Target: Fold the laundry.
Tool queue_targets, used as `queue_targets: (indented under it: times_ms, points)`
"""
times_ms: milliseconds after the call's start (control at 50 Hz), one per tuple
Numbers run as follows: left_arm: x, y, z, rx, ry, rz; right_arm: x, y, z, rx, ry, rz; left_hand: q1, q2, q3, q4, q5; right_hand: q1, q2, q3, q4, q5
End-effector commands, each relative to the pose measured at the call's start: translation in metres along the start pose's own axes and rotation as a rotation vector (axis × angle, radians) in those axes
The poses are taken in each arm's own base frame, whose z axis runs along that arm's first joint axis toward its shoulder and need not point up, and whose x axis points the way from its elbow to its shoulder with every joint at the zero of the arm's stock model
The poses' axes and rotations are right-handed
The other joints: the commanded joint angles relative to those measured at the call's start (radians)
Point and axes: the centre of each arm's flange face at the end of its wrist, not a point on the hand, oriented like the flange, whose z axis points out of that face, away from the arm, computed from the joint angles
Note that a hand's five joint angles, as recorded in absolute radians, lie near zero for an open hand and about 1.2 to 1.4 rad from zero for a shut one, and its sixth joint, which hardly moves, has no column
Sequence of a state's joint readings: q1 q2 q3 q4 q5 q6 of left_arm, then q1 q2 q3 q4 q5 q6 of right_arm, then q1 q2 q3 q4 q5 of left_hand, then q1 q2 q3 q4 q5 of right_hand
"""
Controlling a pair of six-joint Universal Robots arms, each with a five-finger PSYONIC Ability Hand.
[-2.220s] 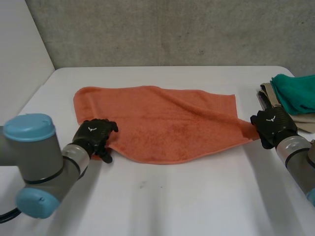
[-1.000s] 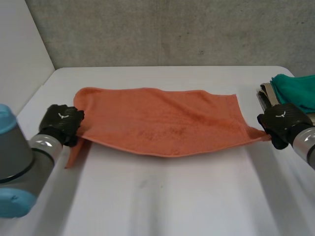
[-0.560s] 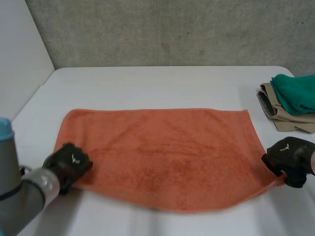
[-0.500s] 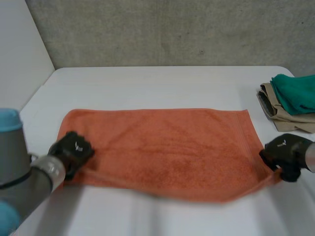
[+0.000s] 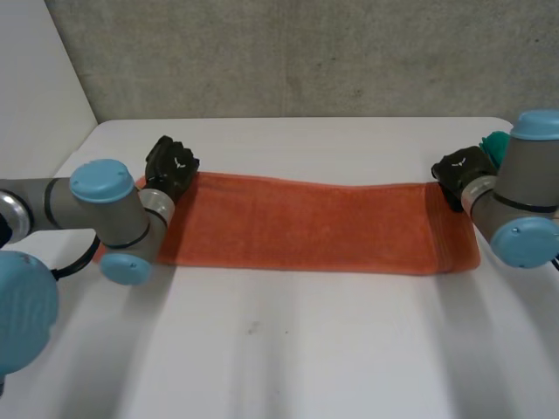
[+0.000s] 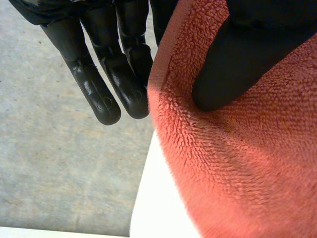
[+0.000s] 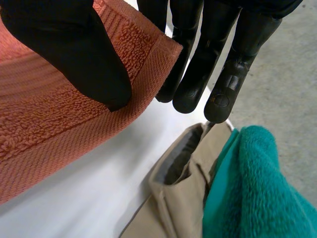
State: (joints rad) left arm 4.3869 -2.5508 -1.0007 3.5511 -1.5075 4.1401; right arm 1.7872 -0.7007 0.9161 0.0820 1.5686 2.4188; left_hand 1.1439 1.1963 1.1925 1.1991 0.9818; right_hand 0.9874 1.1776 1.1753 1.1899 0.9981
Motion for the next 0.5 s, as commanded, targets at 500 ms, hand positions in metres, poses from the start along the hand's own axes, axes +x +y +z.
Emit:
queue_targets:
  times_ms: [500]
  points:
    - [-0.031, -0.057, -0.071, 0.047, 0.053, -0.163, 0.001, -0.031, -0.013, 0.09, 0.079, 0.001, -0.969, -1.022, -1.018, -1.025, -0.982, -0.813, -1.003, -1.001, -1.015, -0.998]
